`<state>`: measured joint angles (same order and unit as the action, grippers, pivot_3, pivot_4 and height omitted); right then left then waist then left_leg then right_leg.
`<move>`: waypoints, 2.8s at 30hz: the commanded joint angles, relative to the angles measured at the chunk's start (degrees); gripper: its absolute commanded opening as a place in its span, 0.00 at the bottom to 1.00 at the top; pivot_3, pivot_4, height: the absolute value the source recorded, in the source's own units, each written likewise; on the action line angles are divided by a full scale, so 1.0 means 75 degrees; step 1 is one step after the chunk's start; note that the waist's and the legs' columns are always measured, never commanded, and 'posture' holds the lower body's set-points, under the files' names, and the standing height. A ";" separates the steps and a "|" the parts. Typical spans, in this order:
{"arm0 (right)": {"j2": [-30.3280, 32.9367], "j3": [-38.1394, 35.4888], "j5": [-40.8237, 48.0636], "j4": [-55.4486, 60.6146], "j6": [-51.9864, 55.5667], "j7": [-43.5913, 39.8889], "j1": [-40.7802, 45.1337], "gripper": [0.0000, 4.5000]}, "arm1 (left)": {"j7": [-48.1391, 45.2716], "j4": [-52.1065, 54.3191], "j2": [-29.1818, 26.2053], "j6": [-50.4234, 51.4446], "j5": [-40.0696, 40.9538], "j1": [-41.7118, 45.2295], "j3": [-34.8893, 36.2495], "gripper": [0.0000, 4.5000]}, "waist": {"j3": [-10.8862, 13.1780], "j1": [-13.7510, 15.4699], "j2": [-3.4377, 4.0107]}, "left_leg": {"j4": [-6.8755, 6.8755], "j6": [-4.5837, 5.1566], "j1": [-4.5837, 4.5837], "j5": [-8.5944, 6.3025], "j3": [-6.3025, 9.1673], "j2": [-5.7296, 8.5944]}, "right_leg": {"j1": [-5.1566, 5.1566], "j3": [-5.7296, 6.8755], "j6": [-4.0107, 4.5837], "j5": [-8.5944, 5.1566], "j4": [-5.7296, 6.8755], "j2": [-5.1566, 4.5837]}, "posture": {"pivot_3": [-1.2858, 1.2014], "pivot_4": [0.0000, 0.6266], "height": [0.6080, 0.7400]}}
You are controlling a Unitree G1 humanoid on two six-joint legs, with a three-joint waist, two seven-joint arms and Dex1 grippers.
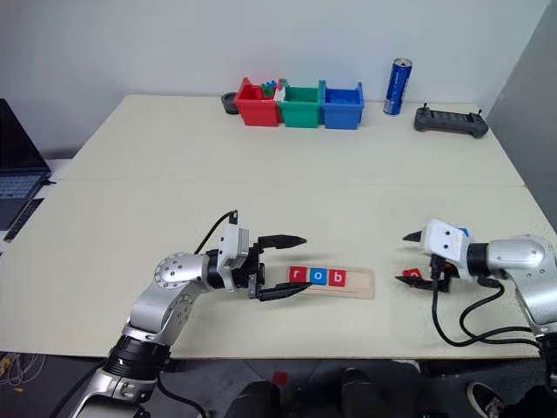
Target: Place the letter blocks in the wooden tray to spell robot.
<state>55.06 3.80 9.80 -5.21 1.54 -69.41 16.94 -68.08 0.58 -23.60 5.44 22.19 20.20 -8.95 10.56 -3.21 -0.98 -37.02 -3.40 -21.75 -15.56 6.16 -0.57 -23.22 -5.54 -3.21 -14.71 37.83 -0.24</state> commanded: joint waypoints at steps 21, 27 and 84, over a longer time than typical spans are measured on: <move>-0.0489 0.0507 -0.0592 -0.2746 -0.1565 -0.1053 0.0998 0.40 | 0.0079 0.0290 -0.0105 0.0015 0.0050 0.0015 0.0053 1.00 | -0.0001 -0.0009 0.0000 | -0.0018 -0.0003 0.0021 0.0002 -0.0002 0.0000 | 0.0014 -0.0007 0.0004 0.0003 0.0023 0.0001 | 0.52 0.24 1.00; -0.0552 0.0317 -0.0389 -0.2250 -0.1018 -0.0926 0.0984 0.33 | 0.0125 0.0299 -0.0104 0.0017 0.0055 0.0010 0.0050 1.00 | -0.0001 -0.0006 0.0000 | -0.0020 -0.0003 0.0022 0.0002 0.0000 0.0000 | 0.0017 -0.0007 0.0004 0.0003 0.0025 0.0001 | 0.52 0.24 1.00; -0.1182 0.0548 0.0371 0.1493 0.2539 0.0137 0.0802 1.00 | 0.0236 0.0674 -0.0444 -0.0074 0.0117 -0.0500 0.0092 1.00 | -0.0002 0.0141 0.0003 | -0.0019 -0.0003 0.0002 0.0002 0.0011 0.0000 | 0.0002 0.0003 0.0004 0.0003 0.0024 0.0002 | 0.52 0.24 1.00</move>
<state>44.62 10.95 11.56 4.08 21.23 -67.65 23.18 -65.91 4.26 -26.80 5.74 22.52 15.80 -8.66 10.55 -2.15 -0.95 -37.16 -3.42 -21.74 -15.55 6.25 -0.57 -23.21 -5.51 -3.18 -14.69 38.01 -0.22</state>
